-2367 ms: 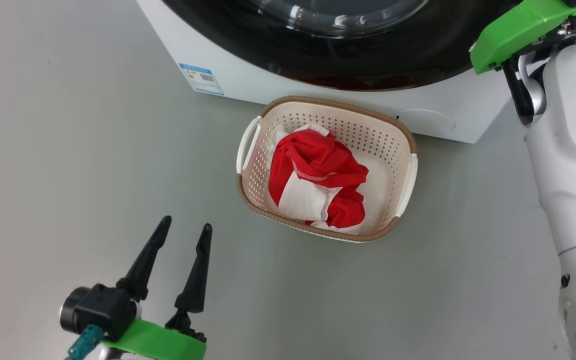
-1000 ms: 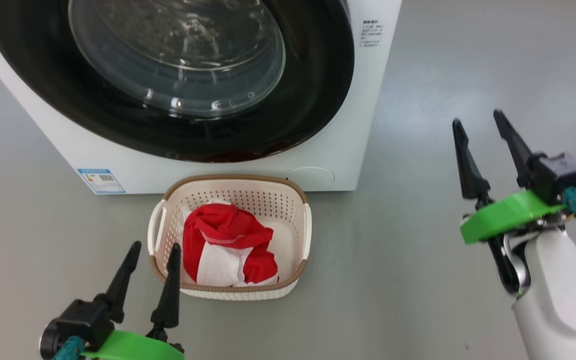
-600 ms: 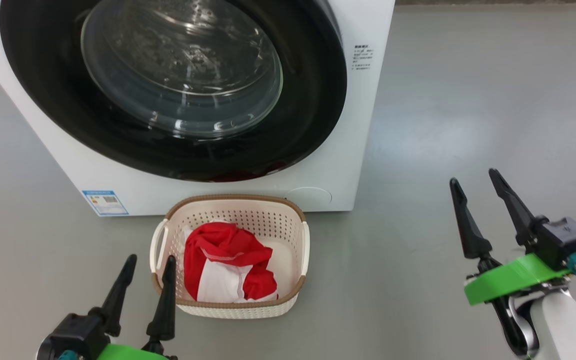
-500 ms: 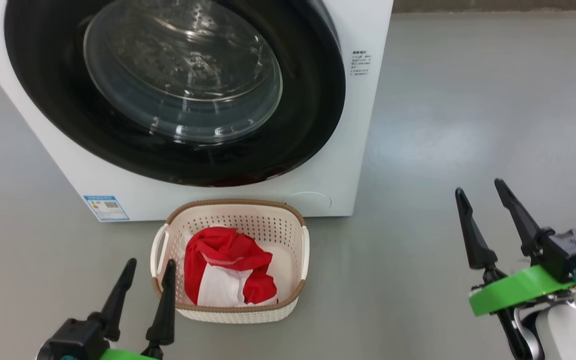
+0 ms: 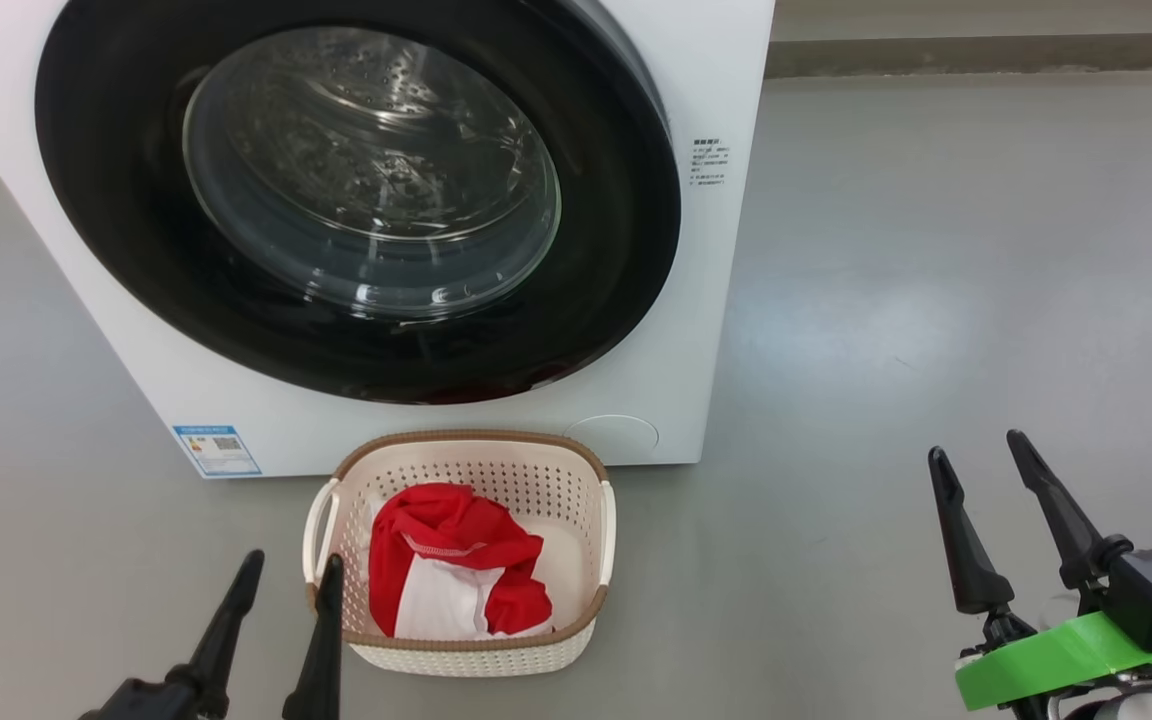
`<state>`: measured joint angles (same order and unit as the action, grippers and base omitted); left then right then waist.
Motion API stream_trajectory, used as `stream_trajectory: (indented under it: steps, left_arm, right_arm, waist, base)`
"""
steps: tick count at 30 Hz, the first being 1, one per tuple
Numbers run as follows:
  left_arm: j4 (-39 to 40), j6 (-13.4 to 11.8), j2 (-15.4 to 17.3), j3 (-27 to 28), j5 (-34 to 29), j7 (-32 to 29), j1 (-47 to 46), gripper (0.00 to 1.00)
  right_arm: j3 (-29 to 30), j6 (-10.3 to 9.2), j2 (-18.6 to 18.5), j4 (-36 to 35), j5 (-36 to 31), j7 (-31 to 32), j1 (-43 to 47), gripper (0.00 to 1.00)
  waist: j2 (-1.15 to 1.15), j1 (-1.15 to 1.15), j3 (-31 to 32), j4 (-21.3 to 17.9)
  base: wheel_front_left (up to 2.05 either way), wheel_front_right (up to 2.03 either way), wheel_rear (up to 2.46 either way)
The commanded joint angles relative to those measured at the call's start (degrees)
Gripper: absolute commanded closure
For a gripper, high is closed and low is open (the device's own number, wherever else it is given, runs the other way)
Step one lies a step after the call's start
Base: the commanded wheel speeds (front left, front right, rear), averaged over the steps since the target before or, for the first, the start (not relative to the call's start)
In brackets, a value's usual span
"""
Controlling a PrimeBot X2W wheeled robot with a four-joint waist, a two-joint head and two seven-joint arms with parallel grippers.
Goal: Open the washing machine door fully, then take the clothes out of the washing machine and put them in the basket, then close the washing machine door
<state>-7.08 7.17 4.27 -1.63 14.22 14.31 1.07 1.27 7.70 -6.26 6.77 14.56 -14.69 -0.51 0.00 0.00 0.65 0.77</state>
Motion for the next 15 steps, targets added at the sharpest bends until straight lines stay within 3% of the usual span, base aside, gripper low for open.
stream_trajectory:
  steps: [1, 15]
  left_arm:
    - [1.8, 0.3, 0.6, 2.2, -0.3, 0.7, -0.4, 0.0]
    - [3.6, 0.3, -0.2, 4.0, -1.5, 0.7, 1.9, 0.0]
  right_arm:
    - [-0.8, -0.21, -0.3, -1.9, 0.6, -0.3, -0.2, 0.0]
    - [0.1, -0.21, -0.3, -3.3, -0.4, -0.3, 1.6, 0.0]
  waist:
    - [0.0, 0.0, 0.2, -0.1]
    - [0.0, 0.0, 1.0, -0.7]
  base:
    - [0.0, 0.0, 0.0]
    - [0.0, 0.0, 0.0]
